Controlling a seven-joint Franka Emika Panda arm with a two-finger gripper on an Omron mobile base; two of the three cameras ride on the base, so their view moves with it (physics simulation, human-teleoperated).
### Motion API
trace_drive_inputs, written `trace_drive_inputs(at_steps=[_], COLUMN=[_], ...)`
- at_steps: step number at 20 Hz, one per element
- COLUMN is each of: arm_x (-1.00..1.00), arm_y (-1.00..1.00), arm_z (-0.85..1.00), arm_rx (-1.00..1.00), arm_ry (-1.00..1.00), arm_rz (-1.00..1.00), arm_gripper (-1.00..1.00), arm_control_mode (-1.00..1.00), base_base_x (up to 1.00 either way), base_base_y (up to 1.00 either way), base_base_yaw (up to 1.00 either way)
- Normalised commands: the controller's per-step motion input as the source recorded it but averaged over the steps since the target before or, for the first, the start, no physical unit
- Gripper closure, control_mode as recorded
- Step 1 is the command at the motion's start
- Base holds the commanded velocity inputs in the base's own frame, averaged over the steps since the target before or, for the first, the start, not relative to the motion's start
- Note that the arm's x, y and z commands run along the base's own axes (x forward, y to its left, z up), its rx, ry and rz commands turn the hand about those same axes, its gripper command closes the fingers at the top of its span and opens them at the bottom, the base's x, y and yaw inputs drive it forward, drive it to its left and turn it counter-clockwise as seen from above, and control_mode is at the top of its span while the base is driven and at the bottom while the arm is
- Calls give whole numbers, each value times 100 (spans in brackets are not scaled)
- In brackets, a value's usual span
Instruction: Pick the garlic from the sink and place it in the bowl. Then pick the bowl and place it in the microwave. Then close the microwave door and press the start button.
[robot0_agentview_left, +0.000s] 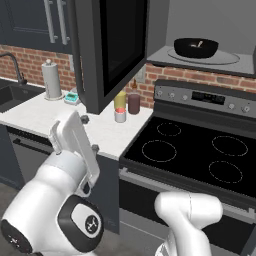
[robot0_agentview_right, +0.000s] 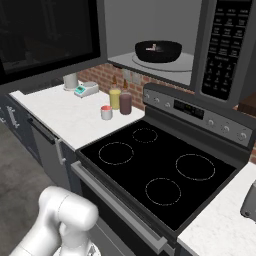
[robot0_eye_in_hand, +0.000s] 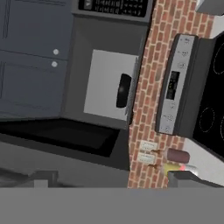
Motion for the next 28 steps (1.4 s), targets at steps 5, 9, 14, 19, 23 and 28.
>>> trace_drive_inputs(at_steps=[5,9,14,19,23,28], arm_x=[96,92,62,51,47,78], arm_y=[59,64,54,-2,-10,-3], arm_z=[-29,-49,-40,-1,-6,-19], arm_rx=[4,7,7,0,0,0], arm_ry=[0,0,-3,-17,-19,-22], arm_rz=[0,0,0,-8,-13,-20], arm_gripper=[-100,-100,-100,-100,-100,-100], arm_control_mode=[-100,-100,-100,-100,-100,-100], base_base_x=[0,0,0,0,0,0], base_base_y=[0,0,0,0,0,0], base_base_yaw=[0,0,0,0,0,0])
